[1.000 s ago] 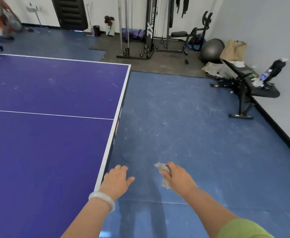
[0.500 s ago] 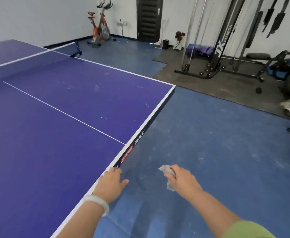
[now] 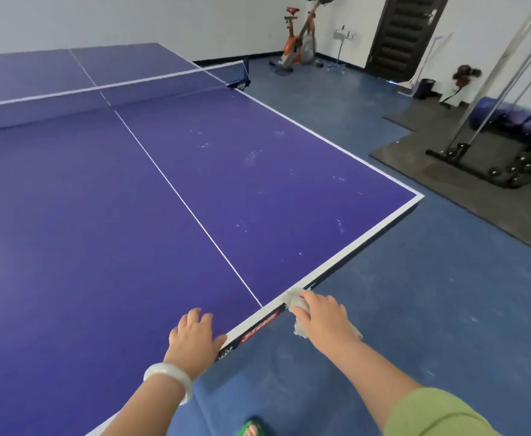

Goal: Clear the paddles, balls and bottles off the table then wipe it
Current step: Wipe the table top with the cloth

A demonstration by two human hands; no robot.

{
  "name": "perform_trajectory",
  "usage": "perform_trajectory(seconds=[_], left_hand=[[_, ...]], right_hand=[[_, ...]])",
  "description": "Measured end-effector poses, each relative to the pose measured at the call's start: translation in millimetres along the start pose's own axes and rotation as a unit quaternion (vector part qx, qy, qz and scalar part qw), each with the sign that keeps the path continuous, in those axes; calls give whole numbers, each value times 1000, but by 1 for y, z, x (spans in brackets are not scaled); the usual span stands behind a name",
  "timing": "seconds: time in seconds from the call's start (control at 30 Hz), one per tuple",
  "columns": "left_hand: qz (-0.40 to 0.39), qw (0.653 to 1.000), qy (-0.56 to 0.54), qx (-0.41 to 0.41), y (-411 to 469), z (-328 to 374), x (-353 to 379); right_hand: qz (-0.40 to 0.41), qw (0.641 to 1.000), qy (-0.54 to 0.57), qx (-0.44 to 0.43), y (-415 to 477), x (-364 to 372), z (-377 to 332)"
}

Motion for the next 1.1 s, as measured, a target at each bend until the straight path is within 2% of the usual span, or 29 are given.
perform_trajectory(seconds=[0.27, 0.37, 0.43, 0.53, 0.73, 0.9, 0.97, 1.1], left_hand=[[6, 995, -19, -96, 64, -3, 1], [16, 987, -38, -154, 75, -12, 10], [19, 980, -59, -190, 78, -16, 18], [48, 971, -68, -225, 81, -14, 26], [97, 944, -95, -301, 98, 0, 39], [122, 938, -66, -318, 102, 8, 53], [124, 936, -57, -326, 102, 8, 55], [132, 933, -51, -331, 102, 9, 56]], right_hand=[[1, 993, 4, -115, 83, 11, -28], [-40, 987, -21, -157, 102, 35, -39], [-97, 978, -71, -169, 110, 58, -41], [-106, 968, -125, -192, 118, 77, -38], [-132, 933, -151, -300, 131, 102, -23], [-146, 892, -135, -406, 167, 109, -30], [-126, 897, -152, -396, 207, 110, -39], [-74, 960, -167, -211, 259, 102, -34]])
Point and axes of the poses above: each hand's wrist, its own y-axis towards the middle knuckle, its own x-axis out of the palm, z = x × y, the point moved 4 cm from there along y, towards the middle knuckle, and after that the axes turned 9 degrees about y, right-handed, at the moved point
